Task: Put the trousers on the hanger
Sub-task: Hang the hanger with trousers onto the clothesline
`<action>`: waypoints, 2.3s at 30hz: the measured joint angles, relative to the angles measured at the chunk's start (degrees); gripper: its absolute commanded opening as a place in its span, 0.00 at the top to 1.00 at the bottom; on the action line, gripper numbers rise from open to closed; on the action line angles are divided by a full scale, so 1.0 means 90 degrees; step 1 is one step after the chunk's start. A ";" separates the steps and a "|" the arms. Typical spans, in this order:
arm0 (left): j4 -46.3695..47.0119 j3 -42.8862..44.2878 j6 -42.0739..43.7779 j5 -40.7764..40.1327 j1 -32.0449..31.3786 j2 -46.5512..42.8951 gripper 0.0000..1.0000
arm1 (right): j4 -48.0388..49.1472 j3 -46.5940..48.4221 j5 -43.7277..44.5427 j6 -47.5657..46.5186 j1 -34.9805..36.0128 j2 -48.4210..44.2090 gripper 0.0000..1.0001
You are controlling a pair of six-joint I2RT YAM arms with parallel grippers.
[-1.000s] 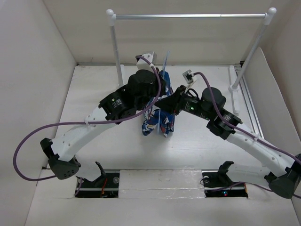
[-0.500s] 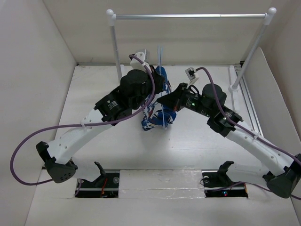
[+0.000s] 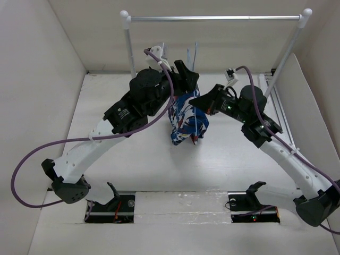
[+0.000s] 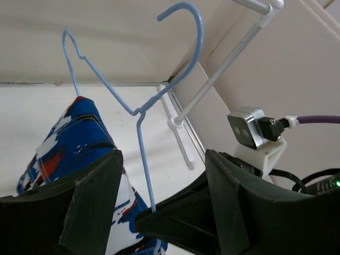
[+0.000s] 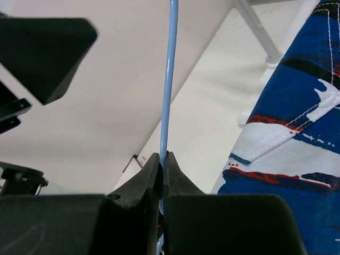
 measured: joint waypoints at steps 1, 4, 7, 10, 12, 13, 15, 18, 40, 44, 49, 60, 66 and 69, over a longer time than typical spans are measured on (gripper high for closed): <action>0.0010 0.0024 0.0027 0.0015 0.0000 0.0000 0.40 | -0.0032 0.0000 -0.0053 0.0017 -0.0124 0.0000 1.00; -0.0041 0.0092 0.0104 0.0036 0.0002 0.0000 0.40 | -0.0141 0.0036 -0.0221 0.0024 -0.0525 0.0005 1.00; -0.0058 0.0134 0.0158 0.0061 0.0000 -0.0019 0.41 | -0.0216 0.0124 -0.0347 0.0017 -0.0852 0.0015 1.00; -0.0032 0.0019 0.0177 0.0078 0.0000 -0.0138 0.41 | -0.0260 0.0362 -0.0646 0.0012 -0.1596 0.0027 1.00; -0.0015 -0.0272 0.0175 0.0090 0.0002 -0.0362 0.40 | -0.0255 0.0488 -0.0787 0.0015 -0.2089 0.0044 1.00; 0.0012 -0.0469 0.0170 0.0100 0.0002 -0.0505 0.40 | -0.0257 0.0576 -0.0908 0.0007 -0.2361 0.0070 1.00; -0.0012 -0.0896 0.0134 0.0109 0.0002 -0.0809 0.40 | -0.0226 0.0760 -0.1093 0.0010 -0.2868 0.0202 1.00; -0.0019 -0.1586 0.0012 0.0165 0.0002 -0.1219 0.40 | -0.0175 0.1044 -0.1324 0.0010 -0.3502 0.0512 1.00; -0.0151 -0.3373 -0.0546 0.0476 0.0002 -0.1717 0.41 | 0.0160 0.2166 -0.2181 0.0029 -0.5574 0.2458 1.00; -0.0153 -0.3407 -0.0573 0.0544 0.0002 -0.1698 0.41 | 0.0323 0.2130 -0.2198 0.0148 -0.5782 0.2460 1.00; -0.0153 -0.3417 -0.0590 0.0571 0.0002 -0.1668 0.41 | 0.0544 0.1972 -0.2220 0.0189 -0.5889 0.2514 1.00; -0.0160 -0.3429 -0.0627 0.0578 0.0002 -0.1591 0.40 | 0.0780 0.1695 -0.2263 -0.0087 -0.6205 0.2526 0.41; -0.0204 -0.3410 -0.0631 0.0437 0.0000 -0.1557 0.36 | 0.0172 0.2076 -0.2234 -0.0690 -0.6409 0.2373 0.21; -0.0355 -0.3191 -0.0622 0.0342 0.0051 -0.1421 0.35 | -0.0291 0.2385 -0.2176 -0.1013 -0.6601 0.2232 0.19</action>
